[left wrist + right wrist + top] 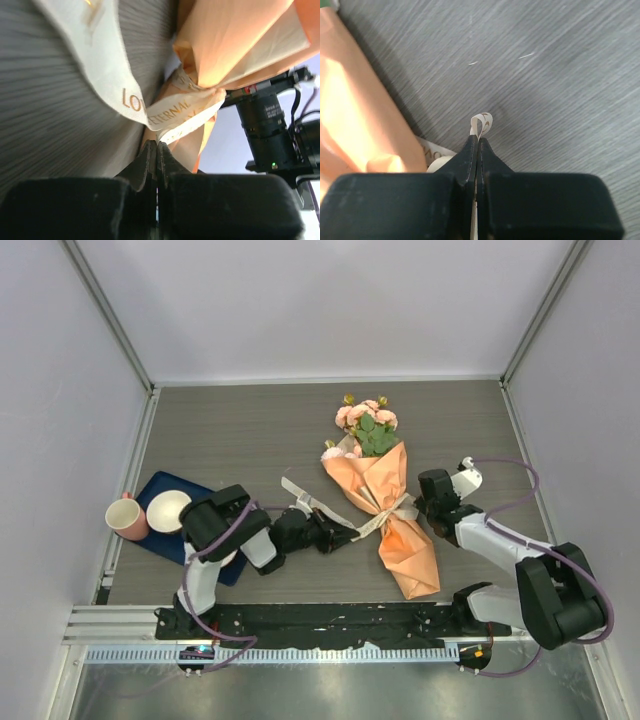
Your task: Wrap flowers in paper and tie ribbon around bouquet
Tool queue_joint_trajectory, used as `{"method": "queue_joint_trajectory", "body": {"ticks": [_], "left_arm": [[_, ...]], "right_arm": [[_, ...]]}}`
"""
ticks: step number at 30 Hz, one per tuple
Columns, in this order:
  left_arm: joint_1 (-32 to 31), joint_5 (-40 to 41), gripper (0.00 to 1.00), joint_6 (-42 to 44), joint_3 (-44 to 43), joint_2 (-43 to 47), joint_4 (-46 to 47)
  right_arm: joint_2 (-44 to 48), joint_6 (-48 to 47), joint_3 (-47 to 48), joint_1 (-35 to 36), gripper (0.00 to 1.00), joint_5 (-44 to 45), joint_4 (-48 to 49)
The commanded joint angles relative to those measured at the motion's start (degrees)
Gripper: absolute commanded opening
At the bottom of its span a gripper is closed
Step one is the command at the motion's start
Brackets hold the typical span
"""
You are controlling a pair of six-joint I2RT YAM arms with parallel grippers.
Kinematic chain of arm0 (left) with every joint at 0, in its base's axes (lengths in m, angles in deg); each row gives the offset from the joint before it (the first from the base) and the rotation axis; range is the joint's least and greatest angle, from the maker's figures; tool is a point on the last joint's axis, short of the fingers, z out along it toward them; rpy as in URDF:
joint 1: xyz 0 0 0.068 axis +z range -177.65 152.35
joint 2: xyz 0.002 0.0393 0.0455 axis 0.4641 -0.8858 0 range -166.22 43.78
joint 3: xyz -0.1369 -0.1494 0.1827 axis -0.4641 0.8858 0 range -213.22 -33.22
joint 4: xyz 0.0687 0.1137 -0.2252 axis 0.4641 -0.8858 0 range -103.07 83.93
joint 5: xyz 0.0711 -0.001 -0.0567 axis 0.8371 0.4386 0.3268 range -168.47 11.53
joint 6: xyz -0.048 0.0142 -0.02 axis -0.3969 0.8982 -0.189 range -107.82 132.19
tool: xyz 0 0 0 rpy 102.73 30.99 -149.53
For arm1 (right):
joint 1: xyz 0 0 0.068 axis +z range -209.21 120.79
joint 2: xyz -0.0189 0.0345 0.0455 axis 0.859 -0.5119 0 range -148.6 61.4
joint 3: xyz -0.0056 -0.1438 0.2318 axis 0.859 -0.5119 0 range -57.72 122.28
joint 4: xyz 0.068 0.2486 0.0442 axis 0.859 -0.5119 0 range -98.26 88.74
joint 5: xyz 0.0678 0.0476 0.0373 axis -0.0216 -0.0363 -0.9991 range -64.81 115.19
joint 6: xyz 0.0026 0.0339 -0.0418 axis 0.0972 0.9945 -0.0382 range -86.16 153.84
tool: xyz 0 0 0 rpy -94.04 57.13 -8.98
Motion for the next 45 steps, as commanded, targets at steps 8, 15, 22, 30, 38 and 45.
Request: {"method": "queue_joint_trajectory", "body": {"ticks": [8,15,22,30,38,45], "left_arm": [[12.5,-2.1,0.00,13.4,1.2,18.2,-29.7],[22.2,-5.8,0.00,20.8,-4.6,20.8,-40.5],[28.7,-8.6,0.00,27.1,-11.7,22.1,-51.1],[31.8,-5.7,0.63,46.9,-25.1,36.6,-84.6],[33.2,-15.0,0.88,57.1,-50.5,51.7,-107.3],[33.2,-18.5,0.95,58.5,-80.7,52.2,-116.7]], "right_arm": [[-7.0,12.4,2.5,0.1,0.00,6.0,-3.6],[-6.4,2.6,4.5,0.3,0.00,4.3,5.3],[-10.6,-4.8,9.0,0.3,0.00,-4.4,8.9],[-6.8,-20.0,25.4,0.3,0.73,-6.5,-16.2],[5.9,-28.1,47.5,1.5,0.86,-8.6,-45.2],[10.9,-31.2,75.1,1.6,0.89,-16.9,-54.2]]}}
